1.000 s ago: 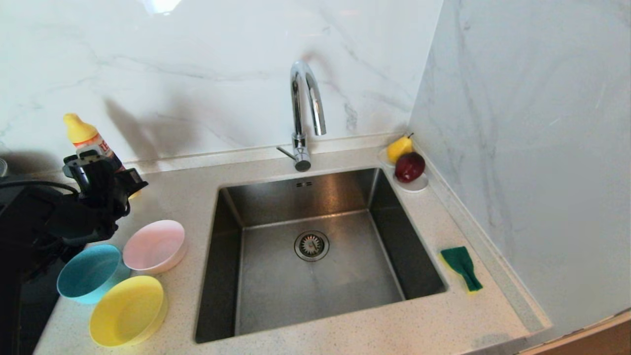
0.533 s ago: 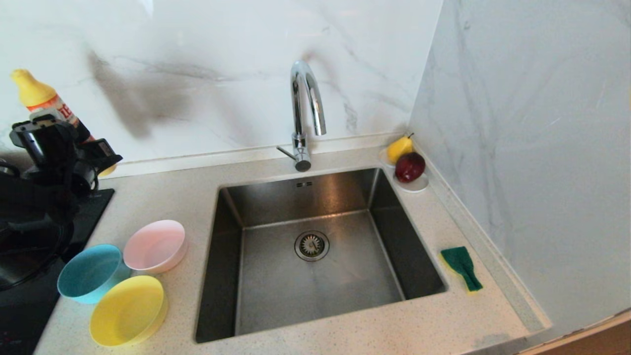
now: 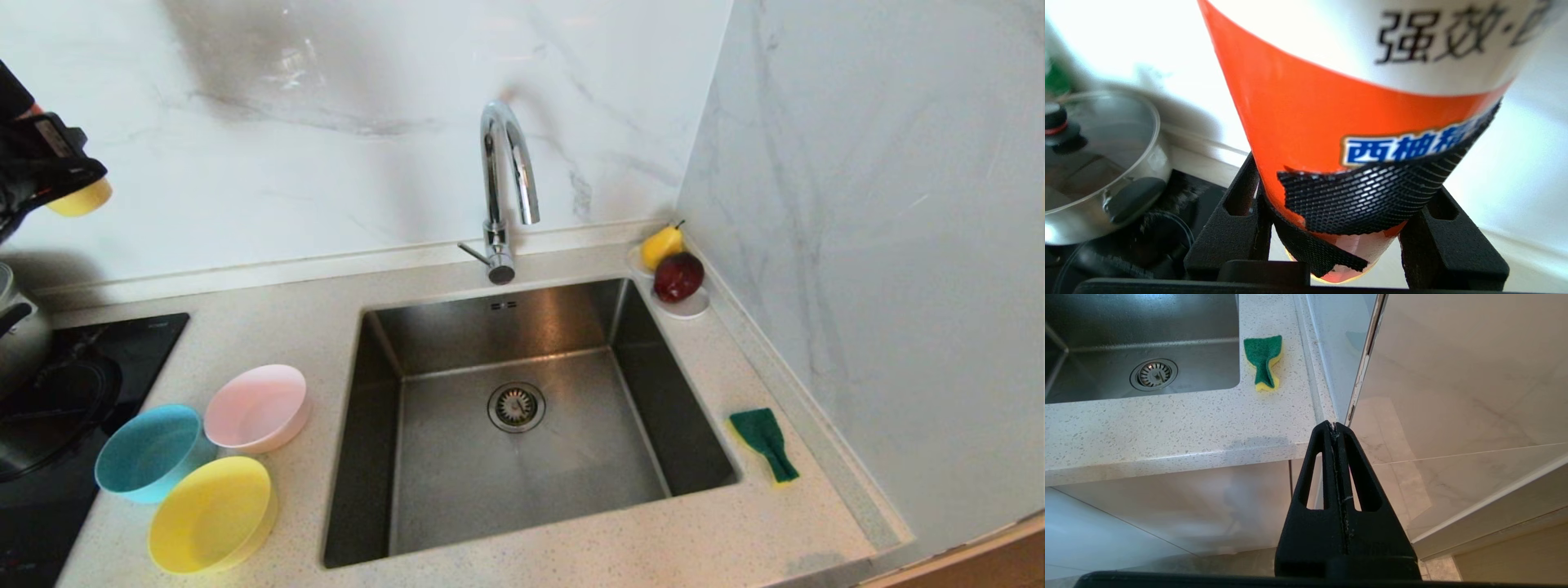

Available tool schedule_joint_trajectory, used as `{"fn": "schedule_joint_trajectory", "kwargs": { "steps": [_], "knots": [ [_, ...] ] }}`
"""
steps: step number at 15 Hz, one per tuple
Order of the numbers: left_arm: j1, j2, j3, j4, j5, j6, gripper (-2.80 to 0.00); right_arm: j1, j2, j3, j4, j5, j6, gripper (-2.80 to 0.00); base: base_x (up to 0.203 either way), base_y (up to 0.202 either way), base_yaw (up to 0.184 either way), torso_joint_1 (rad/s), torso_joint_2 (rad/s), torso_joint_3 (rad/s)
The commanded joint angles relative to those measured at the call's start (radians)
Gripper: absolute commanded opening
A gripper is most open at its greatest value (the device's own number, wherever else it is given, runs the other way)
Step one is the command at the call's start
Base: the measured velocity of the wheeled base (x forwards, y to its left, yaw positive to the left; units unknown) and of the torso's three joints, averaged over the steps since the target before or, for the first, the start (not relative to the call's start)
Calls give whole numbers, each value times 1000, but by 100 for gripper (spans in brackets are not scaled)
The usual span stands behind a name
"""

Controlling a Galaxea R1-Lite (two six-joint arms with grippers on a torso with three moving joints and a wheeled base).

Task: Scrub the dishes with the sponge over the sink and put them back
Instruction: Squeeze it onto the sponge

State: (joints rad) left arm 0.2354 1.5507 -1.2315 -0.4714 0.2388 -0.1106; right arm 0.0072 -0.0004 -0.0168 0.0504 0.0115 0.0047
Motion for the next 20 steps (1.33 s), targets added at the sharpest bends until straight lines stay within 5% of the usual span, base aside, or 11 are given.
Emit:
{"fn": "schedule_joint_trajectory", "kwargs": {
  "steps": [1,5,7,10,12,17,20],
  "knots": [
    [-69,-262,36,148,-8,15,-280,0,-1,0,0,1,0,-280,0,0,0,0,0,0],
    [-156,-534,77,469,-127,161,-280,0,-1,0,0,1,0,-280,0,0,0,0,0,0],
    [-169,-619,85,626,-243,281,-280,0,-1,0,0,1,0,-280,0,0,0,0,0,0],
    [-172,-661,90,723,-433,367,-280,0,-1,0,0,1,0,-280,0,0,0,0,0,0],
    [-173,-680,125,806,-510,528,-280,0,-1,0,0,1,0,-280,0,0,0,0,0,0],
    [-312,-602,164,809,-492,795,-280,0,-1,0,0,1,0,-280,0,0,0,0,0,0],
    [-373,-491,74,740,-466,867,-280,0,-1,0,0,1,0,-280,0,0,0,0,0,0]
  ]
}}
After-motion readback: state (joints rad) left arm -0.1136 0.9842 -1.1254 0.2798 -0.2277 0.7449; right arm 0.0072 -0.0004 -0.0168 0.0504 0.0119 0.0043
